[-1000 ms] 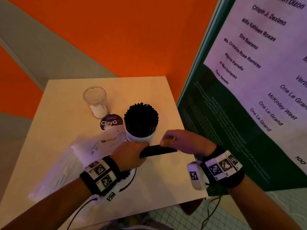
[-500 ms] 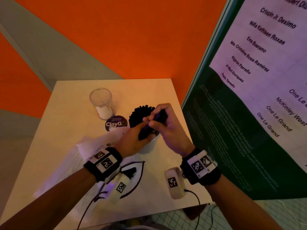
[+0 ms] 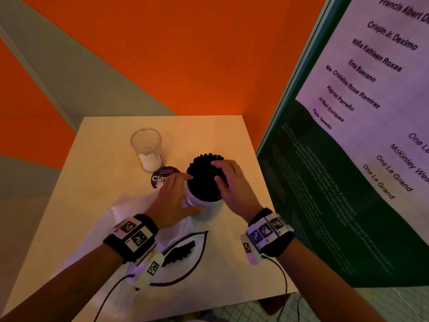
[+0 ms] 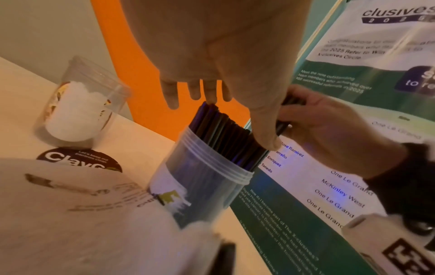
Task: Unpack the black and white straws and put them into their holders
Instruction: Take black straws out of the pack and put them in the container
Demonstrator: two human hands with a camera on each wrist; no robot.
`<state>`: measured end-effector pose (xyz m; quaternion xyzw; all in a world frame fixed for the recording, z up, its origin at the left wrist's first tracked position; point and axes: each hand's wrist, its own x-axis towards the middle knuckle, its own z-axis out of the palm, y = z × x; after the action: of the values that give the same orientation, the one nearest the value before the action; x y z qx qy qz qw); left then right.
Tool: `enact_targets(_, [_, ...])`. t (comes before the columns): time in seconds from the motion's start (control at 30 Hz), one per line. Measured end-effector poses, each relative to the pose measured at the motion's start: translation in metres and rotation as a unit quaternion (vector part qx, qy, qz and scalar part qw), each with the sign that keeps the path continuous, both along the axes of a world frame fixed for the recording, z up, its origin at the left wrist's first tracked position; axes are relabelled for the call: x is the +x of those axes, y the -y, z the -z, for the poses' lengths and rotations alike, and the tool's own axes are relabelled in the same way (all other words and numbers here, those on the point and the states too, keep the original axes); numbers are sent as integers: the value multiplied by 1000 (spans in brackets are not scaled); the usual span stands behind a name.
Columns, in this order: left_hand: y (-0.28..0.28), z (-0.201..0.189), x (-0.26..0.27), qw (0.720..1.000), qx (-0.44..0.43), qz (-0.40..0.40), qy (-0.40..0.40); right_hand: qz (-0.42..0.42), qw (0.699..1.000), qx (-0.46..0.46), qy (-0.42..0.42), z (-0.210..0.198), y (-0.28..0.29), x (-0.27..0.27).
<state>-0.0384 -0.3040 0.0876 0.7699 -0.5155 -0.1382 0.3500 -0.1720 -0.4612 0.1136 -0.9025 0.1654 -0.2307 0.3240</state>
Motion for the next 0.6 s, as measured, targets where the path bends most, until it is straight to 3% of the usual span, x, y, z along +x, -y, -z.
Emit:
enact_targets(0.07, [-8,5,1,999,4,9,36,9,987,-110,-113,21,-3,-3])
enact_targets(0.13, [-14,7,1,999,-1,1,38,-1,956,-172,-239,33,-6,-7])
enact_targets(0.17, [-18,6,-1,999,-5,-2,37,-3,948,-186,-259,34,-8,-7])
enact_targets(0.23, [-24,6,-4,998,8,12,60,-2,963,-154,-223,26,-13,-8])
enact_targets(0.33, [-40,16,-12,983,143,70,87,-41,992,-115,-38,6,-32,-16])
enact_targets(0.37, [-47,21,-14,973,202,87,73,-72,992,-107,-13,4,-41,-18])
enact_targets(0.4, [-53,26,-15,960,254,101,58,-121,988,-83,-45,3,-52,-20])
enact_targets(0.47, [-58,31,-13,943,312,109,36,-229,948,-3,-223,3,-72,-19])
enact_targets(0.53, [-57,28,-7,946,308,99,5,-315,863,30,-394,14,-88,-12])
enact_targets(0.6, [-57,21,-2,958,269,95,-23,-341,820,44,-457,32,-105,1])
